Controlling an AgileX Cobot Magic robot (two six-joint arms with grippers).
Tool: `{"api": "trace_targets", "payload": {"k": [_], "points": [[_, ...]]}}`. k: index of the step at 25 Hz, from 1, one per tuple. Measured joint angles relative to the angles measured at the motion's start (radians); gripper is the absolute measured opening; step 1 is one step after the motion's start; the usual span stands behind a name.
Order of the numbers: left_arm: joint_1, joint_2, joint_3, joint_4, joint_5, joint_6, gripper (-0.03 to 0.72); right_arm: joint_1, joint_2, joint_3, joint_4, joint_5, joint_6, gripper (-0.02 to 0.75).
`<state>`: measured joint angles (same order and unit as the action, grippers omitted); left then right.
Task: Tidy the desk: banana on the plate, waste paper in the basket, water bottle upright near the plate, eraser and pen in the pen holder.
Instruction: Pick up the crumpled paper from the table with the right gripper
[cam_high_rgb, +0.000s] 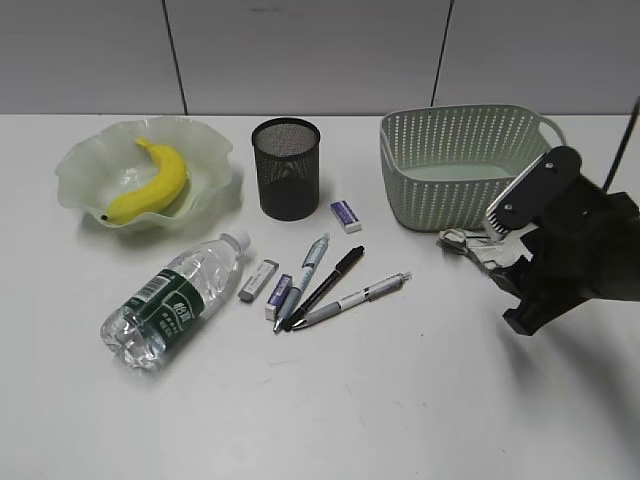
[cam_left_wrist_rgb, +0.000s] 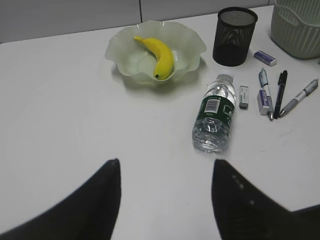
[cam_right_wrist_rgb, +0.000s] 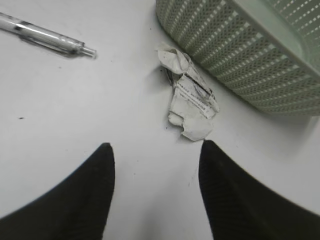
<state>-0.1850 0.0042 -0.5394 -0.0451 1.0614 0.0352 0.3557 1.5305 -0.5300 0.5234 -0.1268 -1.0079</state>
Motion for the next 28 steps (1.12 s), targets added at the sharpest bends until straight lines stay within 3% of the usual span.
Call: {"api": "trace_targets", "payload": {"k": [5, 20, 24, 28], "points": [[0.0, 0.0, 0.0, 0.0, 0.0, 0.0, 0.433, 0.01, 0.223, -0.047, 0.096, -0.191, 0.001, 0.436], [0.0, 0.0, 0.0, 0.001, 0.0, 0.0, 0.433, 0.01, 0.435, -0.258, 0.131, -0.179, 0.031, 0.4], [0.0, 0.0, 0.0, 0.001, 0.0, 0.0, 0.433, 0.01, 0.444, -0.265, 0.164, -0.17, 0.035, 0.282], [0.0, 0.0, 0.0, 0.002, 0.0, 0.0, 0.433, 0.01, 0.443, -0.269, 0.167, -0.165, 0.035, 0.067]]}}
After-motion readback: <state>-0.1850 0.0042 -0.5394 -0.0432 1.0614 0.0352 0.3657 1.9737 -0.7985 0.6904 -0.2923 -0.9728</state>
